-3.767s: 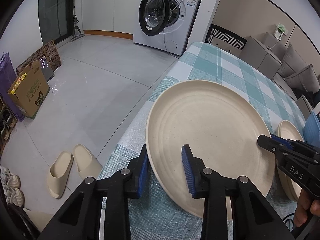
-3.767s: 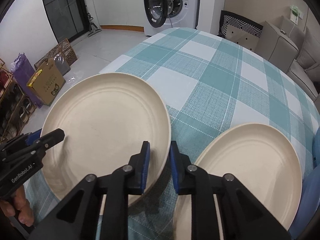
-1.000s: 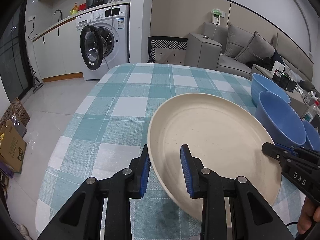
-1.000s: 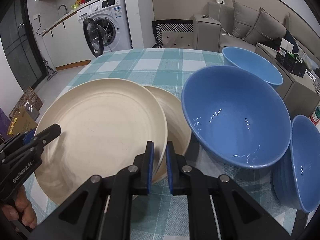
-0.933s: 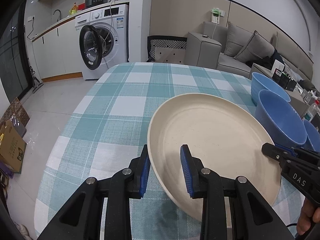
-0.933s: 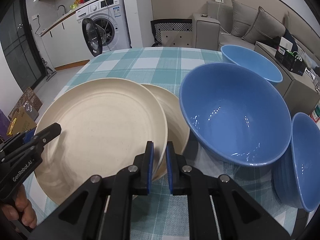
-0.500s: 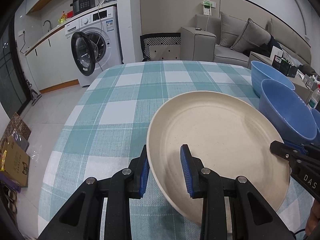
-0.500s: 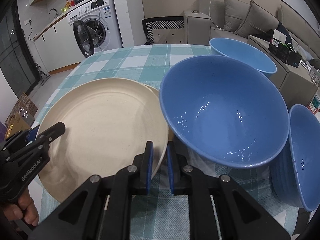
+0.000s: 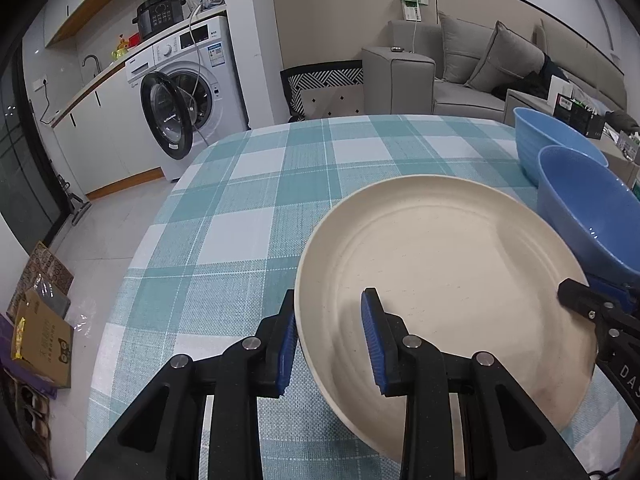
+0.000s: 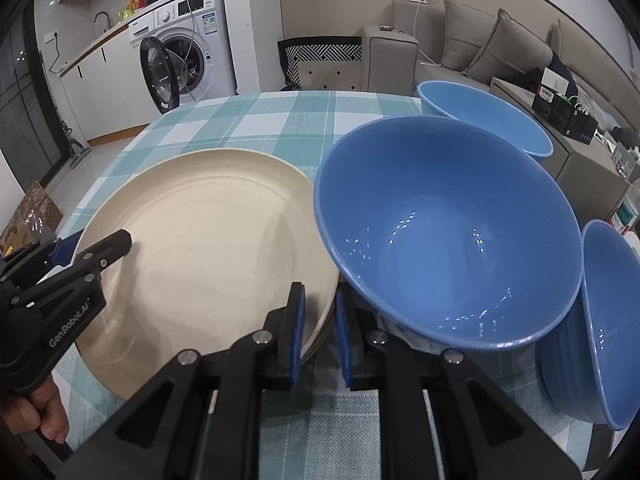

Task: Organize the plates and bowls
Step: 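Lower the cream plate onto the plate stack and open both grippers, then move both grippers toward the rim of a large blue bowl, then close both grippers on the blue bowl rim, then lift the blue bowl and carry it over another blue bowl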

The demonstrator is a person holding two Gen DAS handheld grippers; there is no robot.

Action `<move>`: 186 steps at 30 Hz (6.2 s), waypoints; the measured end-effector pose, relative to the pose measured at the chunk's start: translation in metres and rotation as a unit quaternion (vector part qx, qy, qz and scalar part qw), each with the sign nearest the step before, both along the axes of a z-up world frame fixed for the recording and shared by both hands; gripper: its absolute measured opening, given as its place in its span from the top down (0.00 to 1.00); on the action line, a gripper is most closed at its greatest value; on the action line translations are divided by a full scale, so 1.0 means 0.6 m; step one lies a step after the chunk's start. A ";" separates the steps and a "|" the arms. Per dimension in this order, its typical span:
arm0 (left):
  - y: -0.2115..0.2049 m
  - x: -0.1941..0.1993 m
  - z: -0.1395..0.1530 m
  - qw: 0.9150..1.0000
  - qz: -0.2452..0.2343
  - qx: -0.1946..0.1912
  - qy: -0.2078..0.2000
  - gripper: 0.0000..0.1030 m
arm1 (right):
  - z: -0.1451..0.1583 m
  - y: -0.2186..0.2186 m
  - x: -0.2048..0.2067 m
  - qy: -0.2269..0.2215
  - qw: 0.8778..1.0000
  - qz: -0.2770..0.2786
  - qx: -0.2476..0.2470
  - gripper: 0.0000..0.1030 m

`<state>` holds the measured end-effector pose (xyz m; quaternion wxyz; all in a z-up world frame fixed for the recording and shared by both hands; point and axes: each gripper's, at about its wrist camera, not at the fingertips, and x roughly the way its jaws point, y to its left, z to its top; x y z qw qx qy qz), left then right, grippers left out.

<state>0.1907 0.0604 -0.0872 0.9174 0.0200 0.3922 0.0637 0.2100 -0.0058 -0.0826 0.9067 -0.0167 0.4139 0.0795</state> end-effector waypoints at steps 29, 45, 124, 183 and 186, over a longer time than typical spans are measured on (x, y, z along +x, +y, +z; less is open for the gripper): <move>-0.014 -0.041 0.008 0.998 -0.030 -0.056 0.010 0.17 | -0.007 -0.008 -0.022 -0.008 0.999 0.026 0.030 0.47; -0.003 -0.140 0.133 0.992 -0.053 -0.104 -0.051 0.00 | 0.060 -0.048 -0.077 -0.006 0.989 0.058 0.133 0.00; -0.260 0.273 0.239 0.987 -0.130 -0.090 0.008 0.00 | 0.245 -0.402 0.128 0.032 0.996 -0.076 0.027 0.00; -0.370 0.423 0.086 0.973 -0.197 -0.060 0.104 0.81 | 0.078 -0.377 0.291 0.082 0.995 -0.059 0.020 0.81; -0.371 0.419 0.091 0.974 -0.196 -0.058 0.097 0.81 | 0.083 -0.379 0.288 0.075 0.995 -0.059 0.021 0.81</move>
